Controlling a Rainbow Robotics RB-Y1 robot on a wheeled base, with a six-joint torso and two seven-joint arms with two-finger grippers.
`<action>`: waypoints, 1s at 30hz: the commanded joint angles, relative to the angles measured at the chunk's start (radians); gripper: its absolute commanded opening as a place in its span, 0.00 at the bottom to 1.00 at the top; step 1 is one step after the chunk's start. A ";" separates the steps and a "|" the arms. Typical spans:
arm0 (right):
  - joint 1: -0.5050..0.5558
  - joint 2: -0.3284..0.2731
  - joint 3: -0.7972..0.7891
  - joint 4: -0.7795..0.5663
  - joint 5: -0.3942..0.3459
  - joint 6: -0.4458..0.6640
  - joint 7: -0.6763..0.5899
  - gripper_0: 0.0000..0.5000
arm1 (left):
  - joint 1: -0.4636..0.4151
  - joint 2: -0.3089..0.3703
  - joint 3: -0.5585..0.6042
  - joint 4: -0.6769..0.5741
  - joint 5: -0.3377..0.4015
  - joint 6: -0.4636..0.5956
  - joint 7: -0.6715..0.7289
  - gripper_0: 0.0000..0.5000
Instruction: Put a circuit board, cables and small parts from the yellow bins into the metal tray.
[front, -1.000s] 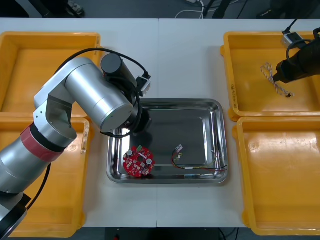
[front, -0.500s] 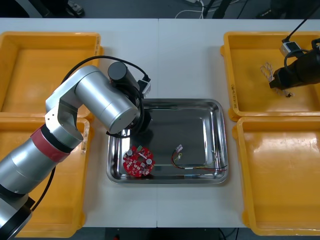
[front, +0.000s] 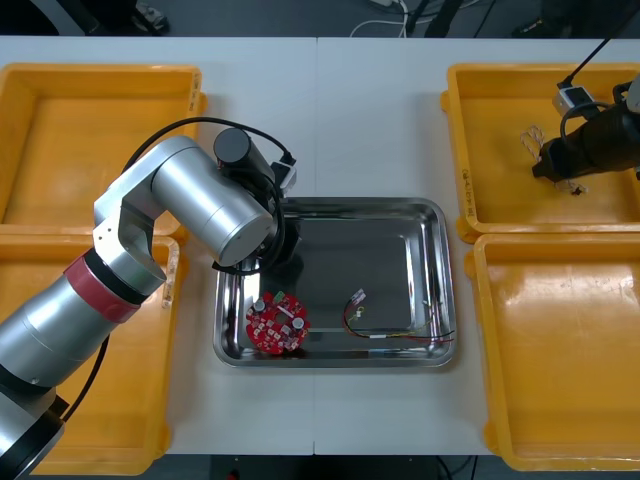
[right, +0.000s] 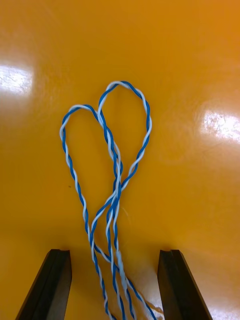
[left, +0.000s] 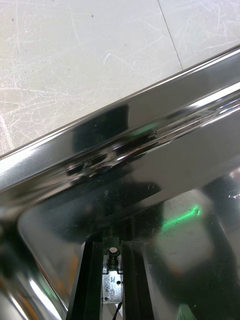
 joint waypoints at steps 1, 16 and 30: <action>-0.033 0.018 0.008 -0.007 0.006 -0.036 0.024 1.00 | 0.009 -0.022 -0.021 -0.009 -0.006 -0.014 0.087 0.35; -0.016 0.017 0.026 -0.007 -0.017 -0.053 0.028 0.39 | 0.007 -0.021 -0.024 -0.012 0.000 -0.019 0.078 1.00; -0.013 0.009 0.026 -0.031 -0.020 -0.048 0.056 0.00 | -0.015 -0.018 0.011 -0.138 0.015 0.147 0.110 1.00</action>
